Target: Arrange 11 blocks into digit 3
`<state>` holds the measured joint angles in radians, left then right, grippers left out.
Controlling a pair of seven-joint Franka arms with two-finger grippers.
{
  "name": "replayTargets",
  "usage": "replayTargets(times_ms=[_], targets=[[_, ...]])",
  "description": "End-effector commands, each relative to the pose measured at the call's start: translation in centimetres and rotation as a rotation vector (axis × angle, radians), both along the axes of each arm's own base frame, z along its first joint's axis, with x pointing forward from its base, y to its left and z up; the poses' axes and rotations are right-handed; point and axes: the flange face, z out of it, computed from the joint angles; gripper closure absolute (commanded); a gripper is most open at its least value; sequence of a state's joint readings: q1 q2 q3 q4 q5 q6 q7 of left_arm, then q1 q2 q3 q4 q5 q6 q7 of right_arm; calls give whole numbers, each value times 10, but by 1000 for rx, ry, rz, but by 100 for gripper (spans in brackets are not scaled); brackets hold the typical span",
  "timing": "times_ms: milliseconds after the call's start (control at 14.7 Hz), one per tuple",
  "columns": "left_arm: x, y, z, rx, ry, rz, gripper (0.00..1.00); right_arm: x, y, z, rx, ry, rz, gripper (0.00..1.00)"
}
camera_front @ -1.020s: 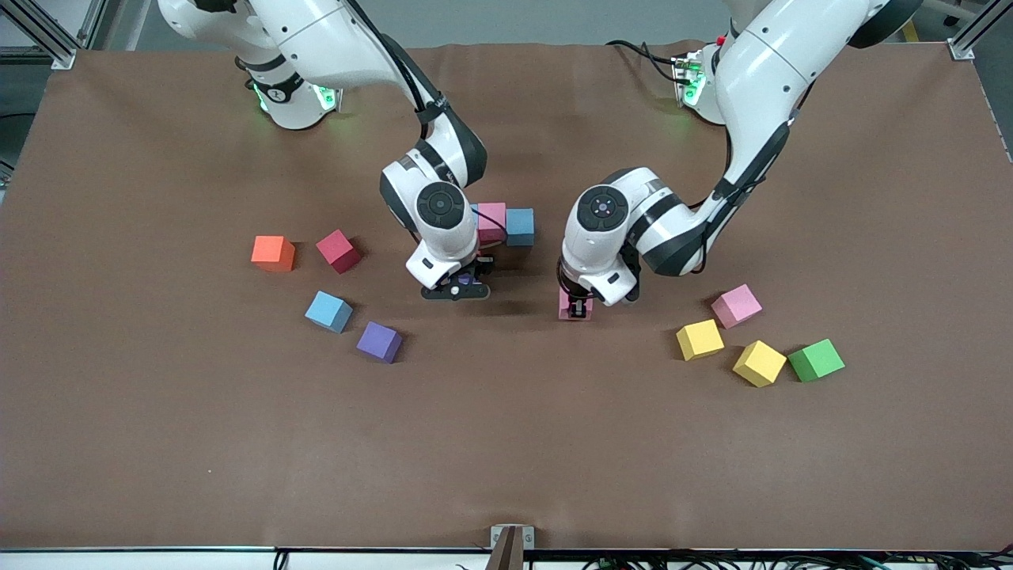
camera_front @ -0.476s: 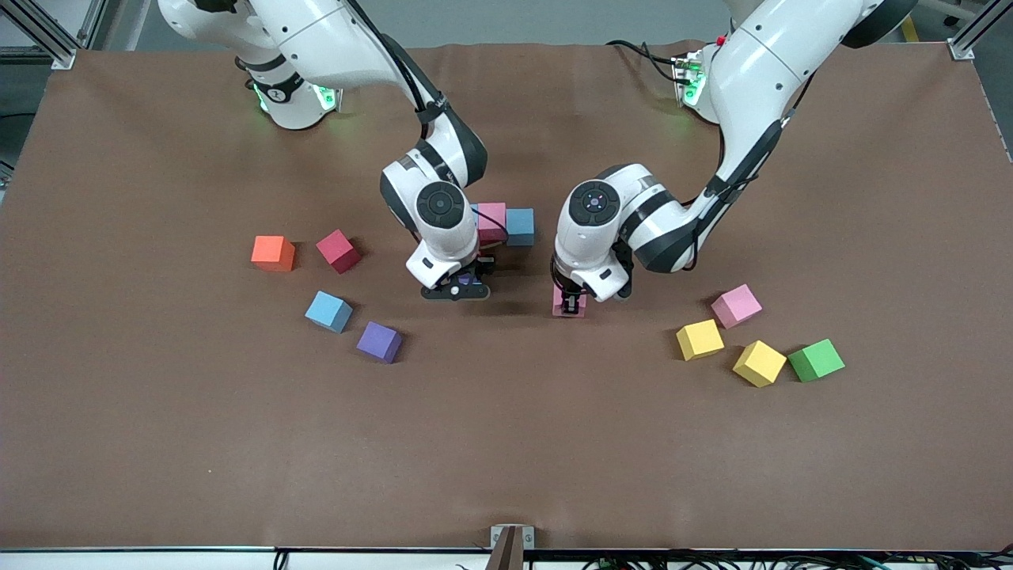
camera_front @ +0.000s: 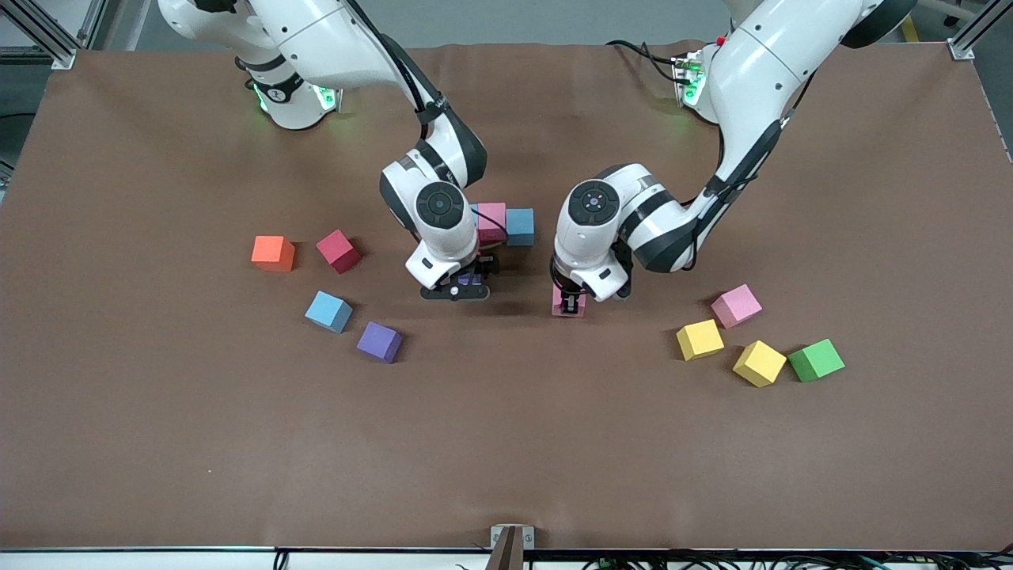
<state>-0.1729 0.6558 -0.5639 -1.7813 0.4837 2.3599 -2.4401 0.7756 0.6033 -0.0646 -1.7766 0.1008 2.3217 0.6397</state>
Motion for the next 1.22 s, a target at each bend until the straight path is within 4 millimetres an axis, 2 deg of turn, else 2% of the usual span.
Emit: replayTargets(times_ms=[0,340,476,612,748,884,1020,1156], targets=[[-3,-14,2,-9,-8,-4,61,2,-10,32,1,15,-1,0],[-11,-27,-1,-41,-13,-15,61,23,-43,92,27,8,-67,0],[-25,-50,-5,-60,11,-12,61,42,-71,107,32,-8,-127,0],[-28,-67,-14,-64,17,8,61,72,-123,110,7,-14,-217,0],[-30,-82,-23,-60,9,42,61,89,-154,110,-2,-27,-272,0],[-31,-96,-28,-70,10,56,61,99,-174,106,-4,-26,-309,0],[-31,-106,-33,-70,7,63,61,111,-195,88,-16,-21,-345,0],[-35,-117,-37,-65,3,71,61,133,-198,85,5,-64,-364,0]])
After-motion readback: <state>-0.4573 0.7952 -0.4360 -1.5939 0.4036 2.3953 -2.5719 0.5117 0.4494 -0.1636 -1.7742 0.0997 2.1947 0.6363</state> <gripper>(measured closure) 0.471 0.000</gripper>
